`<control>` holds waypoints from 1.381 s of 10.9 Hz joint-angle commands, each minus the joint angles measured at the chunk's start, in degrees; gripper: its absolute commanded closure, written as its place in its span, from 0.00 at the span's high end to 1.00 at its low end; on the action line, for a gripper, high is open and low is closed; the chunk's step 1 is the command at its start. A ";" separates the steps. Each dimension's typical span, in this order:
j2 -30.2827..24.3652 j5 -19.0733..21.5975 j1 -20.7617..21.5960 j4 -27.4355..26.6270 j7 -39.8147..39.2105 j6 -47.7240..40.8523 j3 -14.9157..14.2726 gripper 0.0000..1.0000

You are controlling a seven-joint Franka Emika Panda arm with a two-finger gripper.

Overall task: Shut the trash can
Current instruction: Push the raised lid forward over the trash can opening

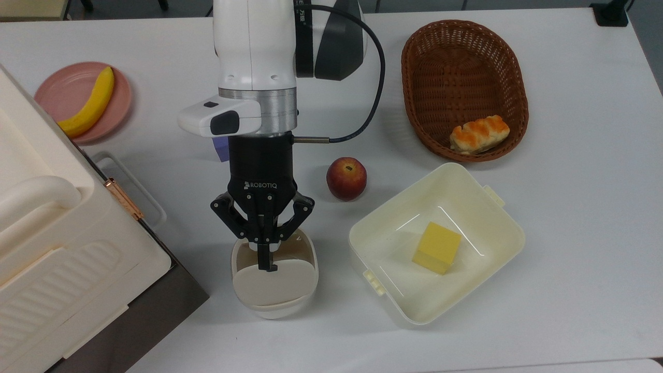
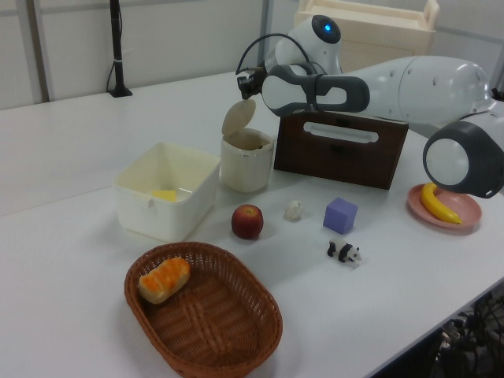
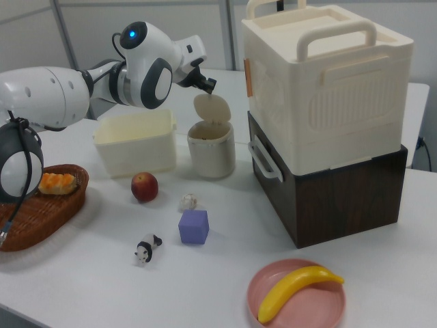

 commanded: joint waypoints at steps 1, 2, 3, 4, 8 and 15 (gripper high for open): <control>0.89 -0.34 1.04 0.47 -1.22 0.91 -1.27 0.00; 1.06 -0.34 0.95 0.64 -1.31 0.91 -1.27 0.00; 0.98 -0.26 0.95 0.99 -1.22 0.91 -1.27 0.00; 0.54 -0.26 0.95 1.00 -1.22 0.91 -1.18 0.00; -0.25 -0.17 0.86 1.00 -1.22 0.82 -1.18 0.00; 1.50 -0.26 1.13 3.72 -1.22 0.91 -1.79 0.00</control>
